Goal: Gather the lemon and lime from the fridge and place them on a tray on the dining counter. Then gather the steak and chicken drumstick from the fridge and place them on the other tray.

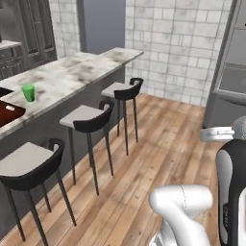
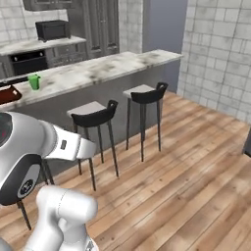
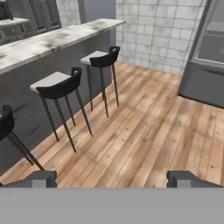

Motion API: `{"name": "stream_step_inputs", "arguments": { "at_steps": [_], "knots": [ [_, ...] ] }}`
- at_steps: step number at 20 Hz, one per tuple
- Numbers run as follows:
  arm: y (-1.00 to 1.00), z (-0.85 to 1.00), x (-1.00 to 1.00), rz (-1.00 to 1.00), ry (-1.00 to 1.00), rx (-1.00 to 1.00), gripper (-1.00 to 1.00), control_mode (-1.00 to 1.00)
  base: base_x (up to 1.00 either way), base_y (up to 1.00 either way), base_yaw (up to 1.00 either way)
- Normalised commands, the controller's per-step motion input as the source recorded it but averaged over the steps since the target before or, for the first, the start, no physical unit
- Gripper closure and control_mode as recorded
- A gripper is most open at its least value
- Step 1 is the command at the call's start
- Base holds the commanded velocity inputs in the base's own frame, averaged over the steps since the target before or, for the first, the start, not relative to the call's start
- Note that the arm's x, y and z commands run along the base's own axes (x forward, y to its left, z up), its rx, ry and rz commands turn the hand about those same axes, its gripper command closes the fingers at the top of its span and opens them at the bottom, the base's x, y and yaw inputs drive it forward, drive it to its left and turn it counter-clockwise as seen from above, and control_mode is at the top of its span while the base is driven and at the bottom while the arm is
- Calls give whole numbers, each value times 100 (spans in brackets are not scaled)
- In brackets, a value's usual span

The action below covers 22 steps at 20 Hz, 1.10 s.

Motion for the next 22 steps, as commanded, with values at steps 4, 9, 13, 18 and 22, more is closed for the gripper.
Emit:
{"name": "stream_step_inputs", "arguments": {
  "at_steps": [4, 9, 13, 18, 22],
  "knots": [
    [0, 0, 0, 0, 0, 0, -100, 100, 30, -60, -32],
    [0, 0, 0, 0, 0, 0, -100, 100, 49, -40, -33],
    [0, 0, 0, 0, 0, 0, -100, 100, 60, -20, -34],
    [0, 0, 0, 0, 0, 0, -100, 100, 62, -16, -31],
    [0, 0, 0, 0, 0, 0, -100, 100, 64, -3, -29]
  ]
}}
